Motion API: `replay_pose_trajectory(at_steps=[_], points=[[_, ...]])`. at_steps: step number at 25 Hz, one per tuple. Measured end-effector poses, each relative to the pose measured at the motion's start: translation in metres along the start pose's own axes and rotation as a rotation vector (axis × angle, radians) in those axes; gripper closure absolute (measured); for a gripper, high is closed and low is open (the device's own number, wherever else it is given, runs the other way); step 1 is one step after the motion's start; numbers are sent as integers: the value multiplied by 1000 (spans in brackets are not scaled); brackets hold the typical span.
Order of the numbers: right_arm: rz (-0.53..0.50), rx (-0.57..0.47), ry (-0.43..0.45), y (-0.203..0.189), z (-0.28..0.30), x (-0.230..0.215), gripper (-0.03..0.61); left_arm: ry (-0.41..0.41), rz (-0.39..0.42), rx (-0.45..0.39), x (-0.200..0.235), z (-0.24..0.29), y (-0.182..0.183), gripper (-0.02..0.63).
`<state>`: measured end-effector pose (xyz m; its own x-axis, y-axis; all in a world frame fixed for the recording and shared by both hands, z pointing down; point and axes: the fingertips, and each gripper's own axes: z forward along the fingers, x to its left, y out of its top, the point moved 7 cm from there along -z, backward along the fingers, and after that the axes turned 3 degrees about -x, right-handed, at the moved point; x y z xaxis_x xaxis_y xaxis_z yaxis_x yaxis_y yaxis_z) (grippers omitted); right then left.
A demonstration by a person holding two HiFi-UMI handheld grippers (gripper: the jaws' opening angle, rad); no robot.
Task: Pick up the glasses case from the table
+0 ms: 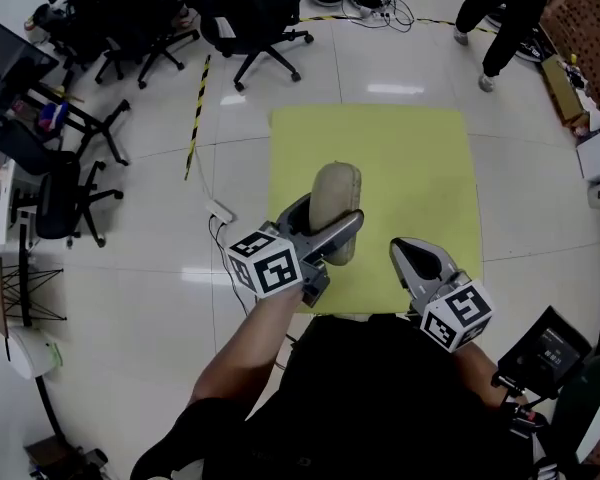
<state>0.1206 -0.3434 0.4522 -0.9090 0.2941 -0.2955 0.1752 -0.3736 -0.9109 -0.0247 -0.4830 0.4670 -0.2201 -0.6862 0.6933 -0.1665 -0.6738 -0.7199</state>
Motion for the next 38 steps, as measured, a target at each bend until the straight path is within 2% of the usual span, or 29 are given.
replay_pose_trajectory(at_steps=[4,8,18,25,30,38], points=[[39,-35,-3,8,8,-11,577,-25,67,-14,-11,-8,9,178],[102,-55,-1,9,4,10,577,-44,113,-12,-29,-35,9,178],[-14,-93,-63,15,-1,66,577,-138,232,-24,-63,-94,26,179],[-29,-95,-134,9,-16,75,577,-156,205,-25,-61,-103,24,179],[-30,-88,-122,2,-25,78,577,-135,232,-33,-71,-107,19,179],[-55,-82,-33,11,-33,73,577,-60,257,-73,-89,-105,11,179]])
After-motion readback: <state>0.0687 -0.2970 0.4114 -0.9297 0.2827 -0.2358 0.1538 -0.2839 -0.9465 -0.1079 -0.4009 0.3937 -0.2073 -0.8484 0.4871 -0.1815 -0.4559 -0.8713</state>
